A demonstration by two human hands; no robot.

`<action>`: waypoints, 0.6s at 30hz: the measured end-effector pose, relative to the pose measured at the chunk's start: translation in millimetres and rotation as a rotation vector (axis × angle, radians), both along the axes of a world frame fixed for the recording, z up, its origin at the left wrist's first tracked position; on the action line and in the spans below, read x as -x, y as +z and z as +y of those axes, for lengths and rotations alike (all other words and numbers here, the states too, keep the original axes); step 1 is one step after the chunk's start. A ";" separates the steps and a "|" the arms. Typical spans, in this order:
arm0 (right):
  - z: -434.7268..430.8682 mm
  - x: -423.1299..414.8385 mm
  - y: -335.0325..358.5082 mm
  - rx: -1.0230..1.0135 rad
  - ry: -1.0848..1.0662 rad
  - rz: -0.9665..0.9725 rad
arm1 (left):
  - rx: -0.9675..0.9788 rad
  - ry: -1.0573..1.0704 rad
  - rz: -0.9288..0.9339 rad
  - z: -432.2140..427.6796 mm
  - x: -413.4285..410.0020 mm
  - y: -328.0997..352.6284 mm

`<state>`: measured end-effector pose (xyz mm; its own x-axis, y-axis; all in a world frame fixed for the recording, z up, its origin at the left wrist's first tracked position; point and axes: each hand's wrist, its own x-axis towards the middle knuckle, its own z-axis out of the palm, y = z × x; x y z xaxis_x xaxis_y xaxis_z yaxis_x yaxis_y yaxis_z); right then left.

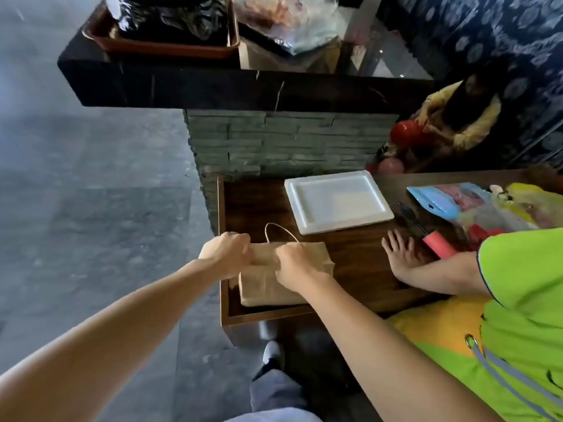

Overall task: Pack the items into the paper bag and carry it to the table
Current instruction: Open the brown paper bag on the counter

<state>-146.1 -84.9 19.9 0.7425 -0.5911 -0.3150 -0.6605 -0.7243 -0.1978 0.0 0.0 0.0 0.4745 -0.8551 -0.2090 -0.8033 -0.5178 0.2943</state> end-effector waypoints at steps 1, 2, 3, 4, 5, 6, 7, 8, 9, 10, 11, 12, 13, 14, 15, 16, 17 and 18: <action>-7.3 7.6 -3.4 -0.001 -0.006 0.014 | 0.000 -0.012 0.010 -3.8 5.4 -4.4; -17.4 14.6 -9.8 -0.008 -0.015 -0.024 | 0.018 -0.002 0.023 -8.6 9.4 -10.0; -25.7 23.1 -17.7 -0.015 -0.010 -0.066 | 0.022 0.003 0.043 -10.4 14.3 -16.2; -32.6 31.0 -24.8 -0.013 -0.006 -0.105 | 0.010 0.018 0.066 -10.5 20.1 -20.2; -39.7 35.8 -30.6 -0.017 0.002 -0.143 | 0.016 0.058 0.093 -11.4 21.1 -23.9; -44.6 38.9 -33.1 -0.019 0.013 -0.179 | 0.030 0.102 0.120 -11.6 20.7 -26.3; -49.7 41.7 -35.6 -0.034 0.018 -0.200 | 0.034 0.138 0.137 -12.7 19.8 -29.7; -54.2 45.2 -39.1 -0.052 0.014 -0.220 | 0.024 0.151 0.142 -13.7 18.5 -33.5; -57.9 48.8 -43.4 -0.077 0.007 -0.229 | 0.008 0.148 0.138 -14.0 17.9 -36.9; -60.1 52.2 -48.1 -0.089 0.002 -0.237 | -0.002 0.136 0.128 -14.0 17.6 -40.7; -60.6 55.1 -50.6 -0.096 -0.008 -0.245 | 0.003 0.126 0.121 -13.5 17.5 -42.3; -61.3 56.8 -53.9 -0.100 -0.014 -0.256 | 0.033 0.119 0.107 -14.0 16.9 -44.2; -61.9 57.7 -56.8 -0.103 -0.016 -0.263 | 0.069 0.122 0.095 -15.0 15.9 -44.3; -62.3 58.4 -59.4 -0.101 -0.015 -0.267 | 0.108 0.126 0.076 -16.7 15.6 -43.1; -62.2 59.0 -61.6 -0.100 -0.019 -0.270 | 0.145 0.122 0.055 -18.8 16.1 -40.8; -62.0 59.5 -63.4 -0.102 -0.026 -0.274 | 0.182 0.114 0.029 -20.9 16.3 -38.7; -62.4 59.1 -64.8 -0.105 -0.031 -0.276 | 0.216 0.093 0.001 -23.4 15.3 -36.8; -62.9 58.7 -65.0 -0.109 -0.039 -0.277 | 0.238 0.070 -0.010 -26.5 14.0 -34.0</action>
<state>-204.8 -147.8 -45.1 0.7862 -0.5951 -0.1666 -0.5977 -0.6638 -0.4496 -14.0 -26.5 -34.0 0.5358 -0.8444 -0.0005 -0.7714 -0.4897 0.4064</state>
